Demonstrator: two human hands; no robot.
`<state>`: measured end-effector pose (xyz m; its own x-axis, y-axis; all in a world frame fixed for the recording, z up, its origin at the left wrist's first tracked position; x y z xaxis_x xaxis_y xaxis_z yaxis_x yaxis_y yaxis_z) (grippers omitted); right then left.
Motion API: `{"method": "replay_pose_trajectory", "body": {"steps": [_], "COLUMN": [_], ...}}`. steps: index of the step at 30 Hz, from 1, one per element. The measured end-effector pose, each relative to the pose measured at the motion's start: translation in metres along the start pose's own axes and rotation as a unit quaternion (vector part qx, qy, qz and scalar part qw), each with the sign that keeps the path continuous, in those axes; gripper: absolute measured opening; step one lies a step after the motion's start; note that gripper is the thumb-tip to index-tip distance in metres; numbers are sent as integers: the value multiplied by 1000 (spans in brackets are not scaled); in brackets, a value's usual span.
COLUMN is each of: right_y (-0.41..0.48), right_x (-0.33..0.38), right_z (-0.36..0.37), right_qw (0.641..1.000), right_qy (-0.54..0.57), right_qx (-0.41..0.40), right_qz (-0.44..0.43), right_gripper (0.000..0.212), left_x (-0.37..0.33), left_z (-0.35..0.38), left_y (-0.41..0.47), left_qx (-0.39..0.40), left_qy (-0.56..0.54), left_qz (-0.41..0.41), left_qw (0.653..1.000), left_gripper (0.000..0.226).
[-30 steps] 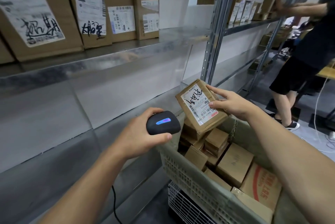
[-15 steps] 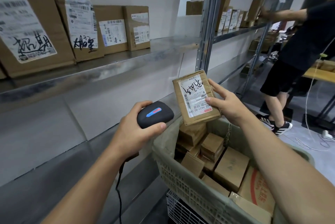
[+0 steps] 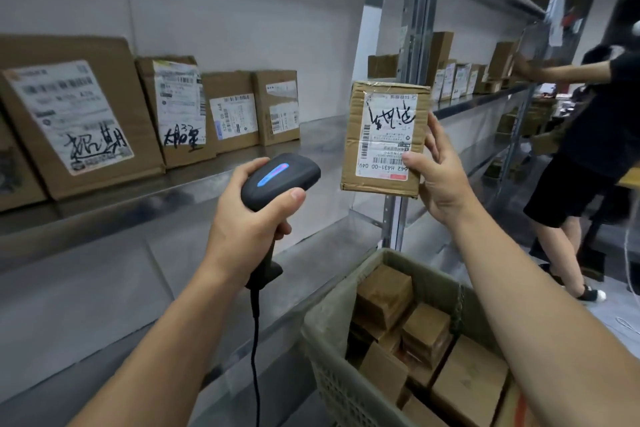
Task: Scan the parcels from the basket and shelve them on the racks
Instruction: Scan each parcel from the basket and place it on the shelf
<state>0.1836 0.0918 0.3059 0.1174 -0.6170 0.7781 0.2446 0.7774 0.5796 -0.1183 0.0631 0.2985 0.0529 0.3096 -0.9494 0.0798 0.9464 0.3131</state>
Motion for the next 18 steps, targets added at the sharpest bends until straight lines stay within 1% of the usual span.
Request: {"method": "replay_pose_trajectory", "body": {"steps": [2, 4, 8, 13, 18], "right_y": [19, 39, 78, 123, 159], "right_x": [-2, -6, -18, -39, -61], "right_z": [8, 16, 29, 34, 38], "right_qw": [1000, 1000, 999, 999, 998], "right_qy": [10, 13, 22, 40, 24], "right_qx": [6, 15, 33, 34, 58], "right_qz": [-7, -10, -15, -7, 1], "right_gripper": [81, 83, 82, 81, 84], "left_x": [-8, -15, -27, -28, -27], "left_z": [0, -2, -7, -9, -6], "left_y": [6, 11, 28, 54, 71], "left_qx": [-12, -22, -52, -87, -116], "left_qy": [-1, 0, 3, -1, 17], "left_qz": [7, 17, 37, 46, 58], "left_qw": [1000, 1000, 998, 995, 991], "left_gripper": [62, 64, 52, 62, 61]}}
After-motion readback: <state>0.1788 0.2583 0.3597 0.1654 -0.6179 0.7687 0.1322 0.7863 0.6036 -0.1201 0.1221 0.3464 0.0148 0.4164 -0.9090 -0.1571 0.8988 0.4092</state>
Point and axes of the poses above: each hand's wrist, its own y-axis towards the middle knuckle, its own z-axis out of the palm, x = y × z, the point moved 6 cm from there along y, towards the middle knuckle, and after that the axes turned 7 degrees about -z, right-handed, at the moved point
